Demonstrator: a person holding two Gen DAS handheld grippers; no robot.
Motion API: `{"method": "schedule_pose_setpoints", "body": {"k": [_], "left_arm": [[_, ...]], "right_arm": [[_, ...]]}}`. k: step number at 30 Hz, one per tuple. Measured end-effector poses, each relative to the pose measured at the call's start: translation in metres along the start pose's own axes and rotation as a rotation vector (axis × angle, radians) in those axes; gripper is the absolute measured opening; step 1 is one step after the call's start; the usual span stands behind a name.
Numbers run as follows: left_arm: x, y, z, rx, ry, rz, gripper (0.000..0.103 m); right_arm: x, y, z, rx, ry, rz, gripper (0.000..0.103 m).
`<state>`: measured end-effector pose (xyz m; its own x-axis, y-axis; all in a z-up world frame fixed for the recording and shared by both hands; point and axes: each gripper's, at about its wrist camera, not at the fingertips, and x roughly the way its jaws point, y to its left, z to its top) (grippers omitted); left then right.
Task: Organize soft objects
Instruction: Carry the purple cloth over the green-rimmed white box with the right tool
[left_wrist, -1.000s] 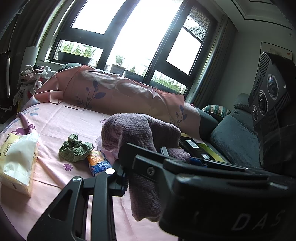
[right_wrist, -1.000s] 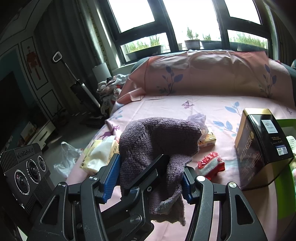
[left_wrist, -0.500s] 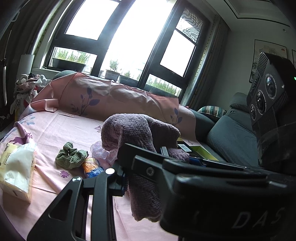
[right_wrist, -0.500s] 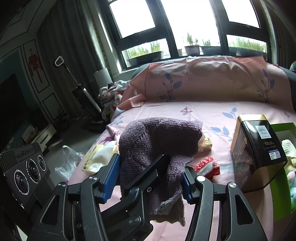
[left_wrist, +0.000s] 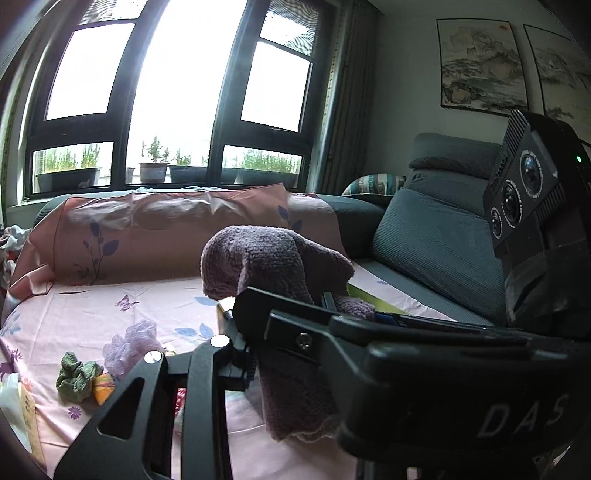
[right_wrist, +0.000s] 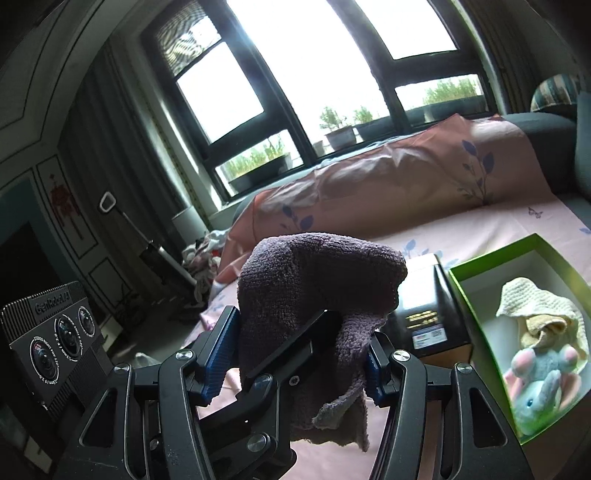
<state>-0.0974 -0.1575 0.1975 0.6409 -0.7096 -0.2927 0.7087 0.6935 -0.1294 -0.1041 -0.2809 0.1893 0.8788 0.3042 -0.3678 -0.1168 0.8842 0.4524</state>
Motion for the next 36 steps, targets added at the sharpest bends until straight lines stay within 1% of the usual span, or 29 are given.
{"method": "schedule_pose_setpoints", "body": {"k": [4,8,11,16,22,26,32,36], "left_arm": [[0.035,-0.037,0.003,0.050,0.046,-0.067,0.026],[0.065,-0.064,-0.001,0.051,0.081,-0.120,0.026],[0.088,-0.084,-0.005,0.083,0.130,-0.155,0.027],[0.118,-0.108,-0.011,0.127,0.193,-0.191,0.027],[0.153,-0.125,-0.025,0.111,0.284,-0.183,0.027],[0.170,-0.129,-0.032,0.100,0.329,-0.142,0.027],[0.188,-0.129,-0.039,0.076,0.383,-0.118,0.027],[0.198,-0.127,-0.043,0.049,0.418,-0.097,0.029]], "right_arm": [[-0.022,-0.043,0.004,0.080,-0.049,-0.054,0.060],[-0.037,-0.080,0.004,0.173,-0.084,-0.099,0.060],[-0.046,-0.110,0.001,0.240,-0.094,-0.138,0.060],[-0.053,-0.152,-0.005,0.355,-0.108,-0.152,0.060],[-0.050,-0.192,-0.015,0.479,-0.100,-0.180,0.060],[-0.048,-0.208,-0.020,0.526,-0.096,-0.197,0.060],[-0.050,-0.221,-0.028,0.574,-0.078,-0.251,0.060],[-0.055,-0.227,-0.033,0.602,-0.068,-0.309,0.060]]}}
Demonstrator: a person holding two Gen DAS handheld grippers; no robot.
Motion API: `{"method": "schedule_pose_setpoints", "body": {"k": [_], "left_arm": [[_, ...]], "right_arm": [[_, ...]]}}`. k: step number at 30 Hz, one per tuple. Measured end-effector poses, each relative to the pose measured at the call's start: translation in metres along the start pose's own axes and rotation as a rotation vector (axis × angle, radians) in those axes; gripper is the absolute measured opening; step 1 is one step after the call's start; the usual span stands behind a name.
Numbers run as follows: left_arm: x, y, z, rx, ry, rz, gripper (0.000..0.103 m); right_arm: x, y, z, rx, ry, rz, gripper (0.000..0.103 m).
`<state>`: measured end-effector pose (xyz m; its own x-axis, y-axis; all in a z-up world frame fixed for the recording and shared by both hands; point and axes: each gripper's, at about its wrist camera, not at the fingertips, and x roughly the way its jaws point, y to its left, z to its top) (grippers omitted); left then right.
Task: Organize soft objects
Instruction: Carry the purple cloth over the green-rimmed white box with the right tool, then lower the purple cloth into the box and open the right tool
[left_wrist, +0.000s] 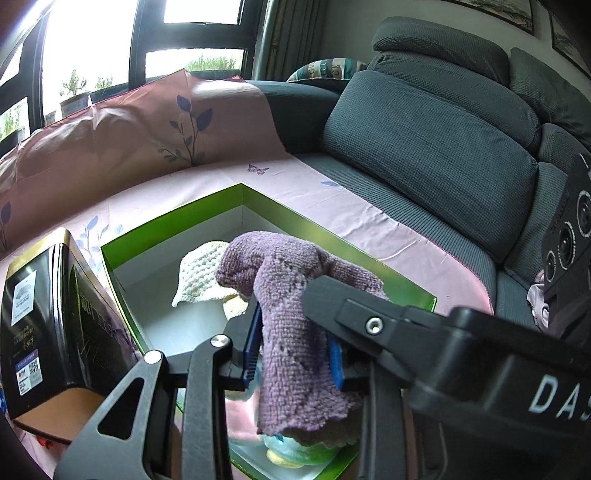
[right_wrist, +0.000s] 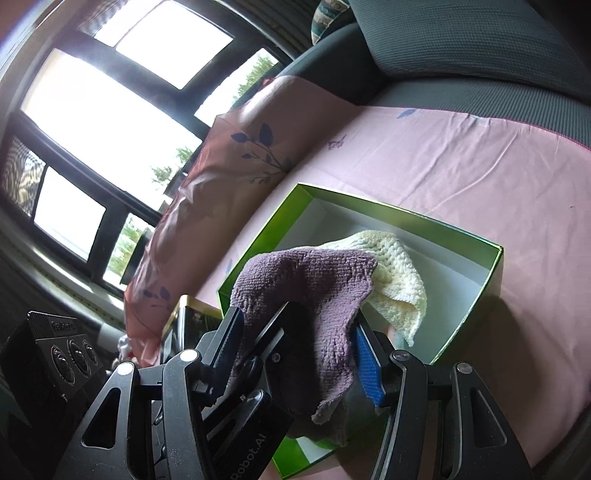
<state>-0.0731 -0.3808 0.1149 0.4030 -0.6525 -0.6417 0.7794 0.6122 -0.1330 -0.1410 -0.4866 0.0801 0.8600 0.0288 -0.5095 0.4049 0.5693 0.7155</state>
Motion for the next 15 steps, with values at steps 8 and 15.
{"method": "schedule_pose_setpoints", "body": {"k": [8,15], "left_arm": [[0.020,0.002,-0.001,-0.035,0.071,0.032,0.042],[0.012,0.010,-0.003,-0.079,0.066,0.014,0.060]], "right_arm": [[-0.005,-0.011,0.001,0.049,-0.011,-0.056,0.060],[-0.018,-0.014,0.004,0.067,-0.054,-0.094,0.060]]}}
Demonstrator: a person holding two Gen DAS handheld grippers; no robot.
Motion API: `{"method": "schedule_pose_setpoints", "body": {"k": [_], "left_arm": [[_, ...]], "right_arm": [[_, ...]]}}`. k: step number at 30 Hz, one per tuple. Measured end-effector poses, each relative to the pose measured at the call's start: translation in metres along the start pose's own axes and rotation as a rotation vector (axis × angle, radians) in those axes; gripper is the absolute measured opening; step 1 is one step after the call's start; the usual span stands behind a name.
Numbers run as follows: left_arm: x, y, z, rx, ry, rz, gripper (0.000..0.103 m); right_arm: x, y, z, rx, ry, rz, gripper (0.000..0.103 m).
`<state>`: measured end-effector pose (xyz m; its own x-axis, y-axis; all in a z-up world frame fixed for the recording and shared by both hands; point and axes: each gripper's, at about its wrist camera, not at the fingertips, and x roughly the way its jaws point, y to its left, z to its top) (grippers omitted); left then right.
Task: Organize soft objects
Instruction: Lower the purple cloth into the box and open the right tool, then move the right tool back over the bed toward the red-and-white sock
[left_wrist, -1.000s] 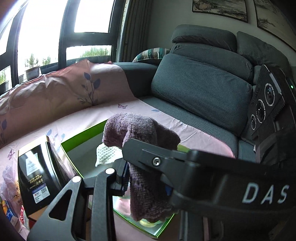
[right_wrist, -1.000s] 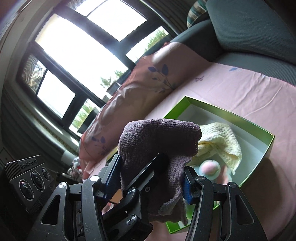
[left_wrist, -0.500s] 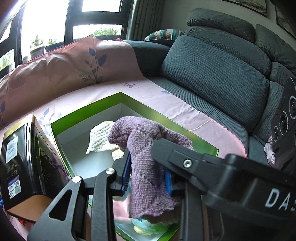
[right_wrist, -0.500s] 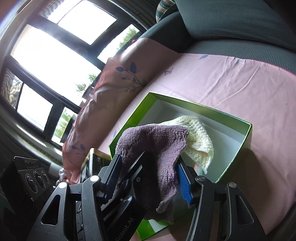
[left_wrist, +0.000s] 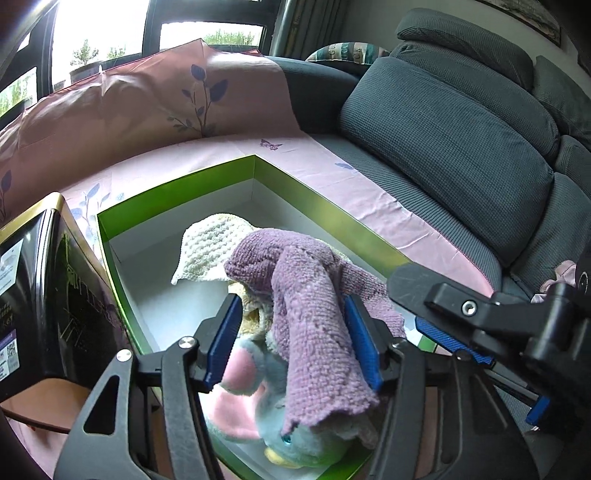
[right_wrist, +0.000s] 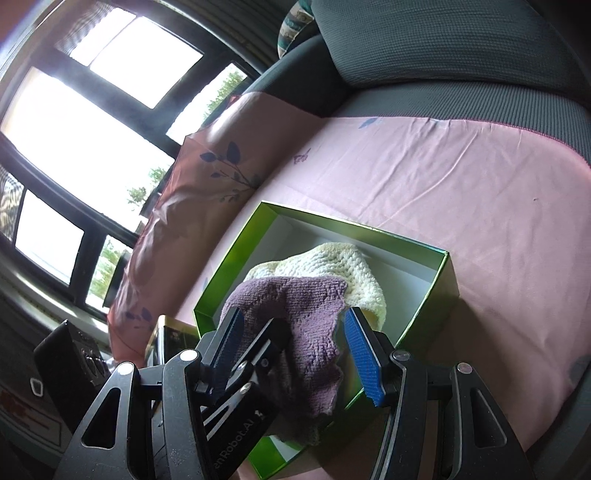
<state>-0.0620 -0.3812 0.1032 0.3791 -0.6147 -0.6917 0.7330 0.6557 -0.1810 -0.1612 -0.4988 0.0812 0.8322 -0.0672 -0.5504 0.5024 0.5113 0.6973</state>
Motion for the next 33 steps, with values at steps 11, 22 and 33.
{"method": "schedule_pose_setpoints", "body": {"k": [11,22,33], "left_arm": [[-0.066,0.007,0.004,-0.046,-0.144,-0.028,0.096],[-0.146,0.042,-0.012,-0.084,-0.263,0.036,0.101],[-0.201,0.128,-0.052,-0.233,-0.308,0.167,0.101]], "right_arm": [[-0.038,0.006,0.003,0.021,-0.134,0.014,0.060],[-0.051,0.038,-0.006,-0.087,-0.190,-0.057,0.077],[-0.055,0.102,-0.033,-0.300,-0.239,-0.067,0.087]]}}
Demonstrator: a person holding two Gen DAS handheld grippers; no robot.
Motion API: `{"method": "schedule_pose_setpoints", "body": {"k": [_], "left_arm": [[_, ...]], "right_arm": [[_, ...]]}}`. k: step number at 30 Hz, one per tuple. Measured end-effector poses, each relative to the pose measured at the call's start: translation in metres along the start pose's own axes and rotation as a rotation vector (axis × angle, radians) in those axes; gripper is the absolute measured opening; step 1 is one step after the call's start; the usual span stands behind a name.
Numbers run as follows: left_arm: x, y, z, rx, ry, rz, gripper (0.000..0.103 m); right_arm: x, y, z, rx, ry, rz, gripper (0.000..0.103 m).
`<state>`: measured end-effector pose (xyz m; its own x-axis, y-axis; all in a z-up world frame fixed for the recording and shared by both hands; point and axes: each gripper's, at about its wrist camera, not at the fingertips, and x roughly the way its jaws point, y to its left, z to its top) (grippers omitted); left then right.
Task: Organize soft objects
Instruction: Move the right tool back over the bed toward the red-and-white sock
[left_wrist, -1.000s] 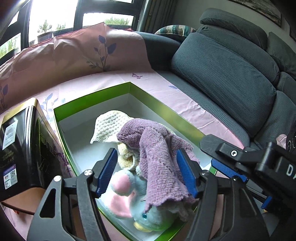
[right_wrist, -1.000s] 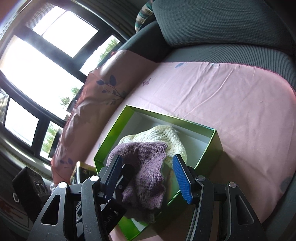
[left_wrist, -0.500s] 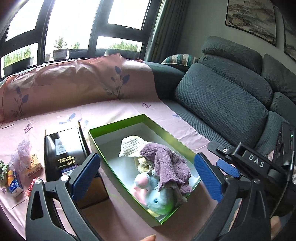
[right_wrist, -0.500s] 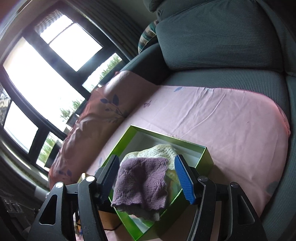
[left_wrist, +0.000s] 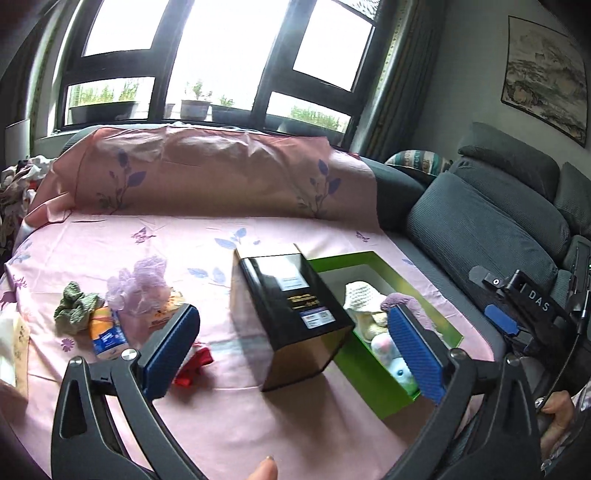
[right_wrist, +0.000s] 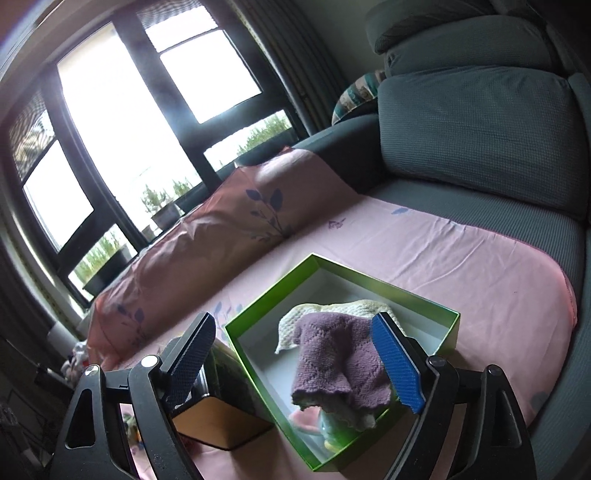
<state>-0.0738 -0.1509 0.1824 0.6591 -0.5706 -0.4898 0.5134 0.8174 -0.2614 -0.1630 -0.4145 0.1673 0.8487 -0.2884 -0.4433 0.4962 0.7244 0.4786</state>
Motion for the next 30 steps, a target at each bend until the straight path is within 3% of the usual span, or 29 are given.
{"method": "schedule_pose_setpoints", "body": {"k": [5,10,15,21,30], "left_arm": [[-0.012,0.045,-0.016,-0.043,-0.009,0.073,0.101],[-0.011,0.096,-0.029,-0.145,-0.052,0.230,0.101],[-0.005,0.138,-0.041,-0.227,-0.048,0.274,0.101],[0.000,0.166,-0.049,-0.256,-0.025,0.348,0.101],[-0.007,0.183,-0.049,-0.302,-0.013,0.342,0.100]], "right_arm": [[-0.001,0.034,-0.008,-0.086,0.010,0.047,0.087],[-0.002,0.069,-0.020,-0.170,0.014,0.071,0.087],[0.004,0.108,-0.037,-0.266,0.057,0.151,0.087],[0.012,0.147,-0.060,-0.333,0.106,0.208,0.087],[0.026,0.179,-0.090,-0.414,0.195,0.244,0.087]]}}
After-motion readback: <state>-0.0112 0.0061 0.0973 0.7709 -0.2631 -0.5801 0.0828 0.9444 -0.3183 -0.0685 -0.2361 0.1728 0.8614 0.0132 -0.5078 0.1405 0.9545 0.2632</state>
